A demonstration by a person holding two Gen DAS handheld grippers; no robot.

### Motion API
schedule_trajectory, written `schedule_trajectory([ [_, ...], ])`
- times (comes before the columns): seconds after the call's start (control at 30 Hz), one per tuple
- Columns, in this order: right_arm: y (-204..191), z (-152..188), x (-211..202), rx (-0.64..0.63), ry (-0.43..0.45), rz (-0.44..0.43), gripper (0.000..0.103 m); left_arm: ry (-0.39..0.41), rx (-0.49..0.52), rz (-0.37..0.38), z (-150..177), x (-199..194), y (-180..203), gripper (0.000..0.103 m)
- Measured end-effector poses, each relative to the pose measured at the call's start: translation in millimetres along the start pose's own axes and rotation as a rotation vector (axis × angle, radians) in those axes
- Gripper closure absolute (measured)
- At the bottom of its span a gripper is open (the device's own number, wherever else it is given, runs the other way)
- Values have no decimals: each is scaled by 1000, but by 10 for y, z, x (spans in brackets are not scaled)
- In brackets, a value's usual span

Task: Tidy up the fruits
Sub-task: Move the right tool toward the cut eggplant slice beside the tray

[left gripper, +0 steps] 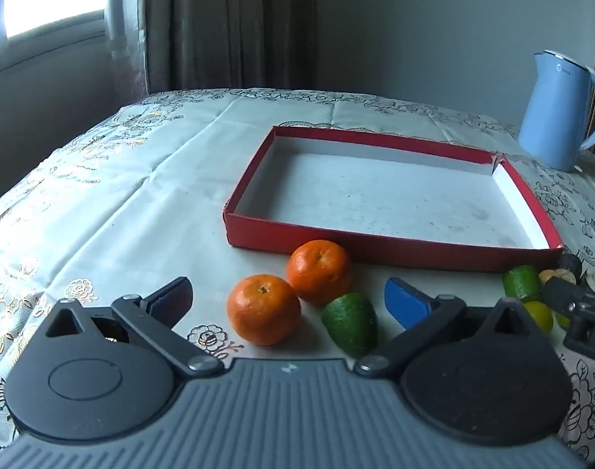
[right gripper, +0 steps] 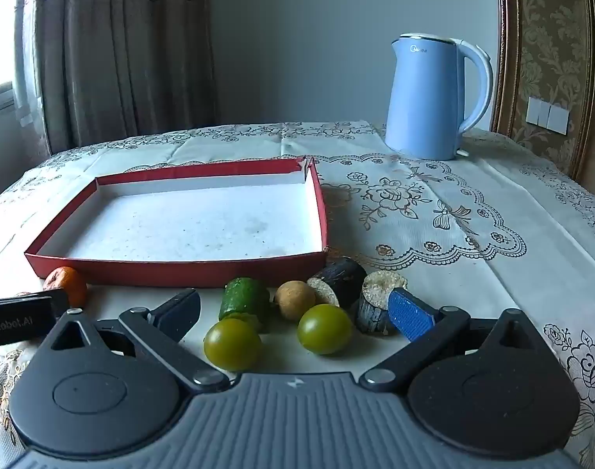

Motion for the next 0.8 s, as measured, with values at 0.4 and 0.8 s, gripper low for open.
schedule_trajectory([
  [0.4, -6, 11, -25, -24, -18, -9, 0, 2, -20, 11, 22, -25, -78, 0],
  [0.8, -71, 81, 30, -41, -41, -34, 0, 4, -16, 15, 80, -39, -70, 0],
])
Point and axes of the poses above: each gripper's, at about its wrist camera, not at the fingertips, and x roughly the way its jaws point, y to its right, z to its underside, the point moved 1 cm from there along x, roughly the way its jaws point, and after that the axes turned 15 degrees about z, right-handed, at the moved point
